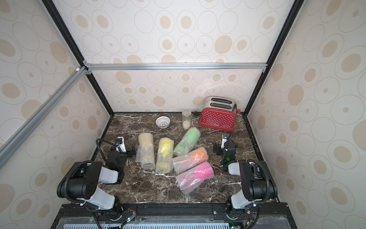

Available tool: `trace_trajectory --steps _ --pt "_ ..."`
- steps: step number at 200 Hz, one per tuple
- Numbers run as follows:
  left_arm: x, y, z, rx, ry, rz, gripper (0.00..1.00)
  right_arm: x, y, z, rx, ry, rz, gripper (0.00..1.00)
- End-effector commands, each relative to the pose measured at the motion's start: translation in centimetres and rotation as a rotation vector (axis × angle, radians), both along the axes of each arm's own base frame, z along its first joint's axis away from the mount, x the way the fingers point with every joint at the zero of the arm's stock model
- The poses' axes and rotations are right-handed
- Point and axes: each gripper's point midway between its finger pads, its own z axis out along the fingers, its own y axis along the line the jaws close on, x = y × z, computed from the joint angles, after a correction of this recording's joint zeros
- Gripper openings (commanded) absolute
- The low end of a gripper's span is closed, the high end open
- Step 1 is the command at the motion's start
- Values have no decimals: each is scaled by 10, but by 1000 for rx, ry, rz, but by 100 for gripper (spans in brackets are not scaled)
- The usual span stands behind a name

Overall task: Unpack wine glasses from bubble wrap
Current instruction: Unwrap the bubble wrap at the center of the board.

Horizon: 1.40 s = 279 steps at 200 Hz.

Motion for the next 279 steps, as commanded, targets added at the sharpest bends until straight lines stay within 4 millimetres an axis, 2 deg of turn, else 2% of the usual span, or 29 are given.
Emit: trace_trajectory --steps 1,32,52,80,117,152,182,215,253,279 --pt "9 -1 21 10 -2 0 98 8 6 28 0 40 22 99" --pt "27 -10 42 -31 68 -41 98 9 13 43 75 153 17 93" --pt "31 -17 60 -102 81 -64 98 0 20 49 178 235 -5 91" --pt "28 -47 73 -184 127 -171 94 -24 32 54 296 344 -56 90" --pt "19 -96 83 -230 189 -310 94 -73 54 57 386 489 -104 90" --pt "0 -139 89 -300 207 -425 93 -121 66 64 382 569 -174 89" --pt "-22 -174 88 -340 224 -520 93 -159 88 69 403 618 -162 88" --pt "-46 -202 86 -369 247 -596 93 -191 112 66 409 642 -134 87" --pt "-69 -217 80 -413 261 -651 93 -213 155 39 416 703 -72 86" --pt "-81 -224 74 -436 272 -680 93 -213 178 26 411 720 -45 85"
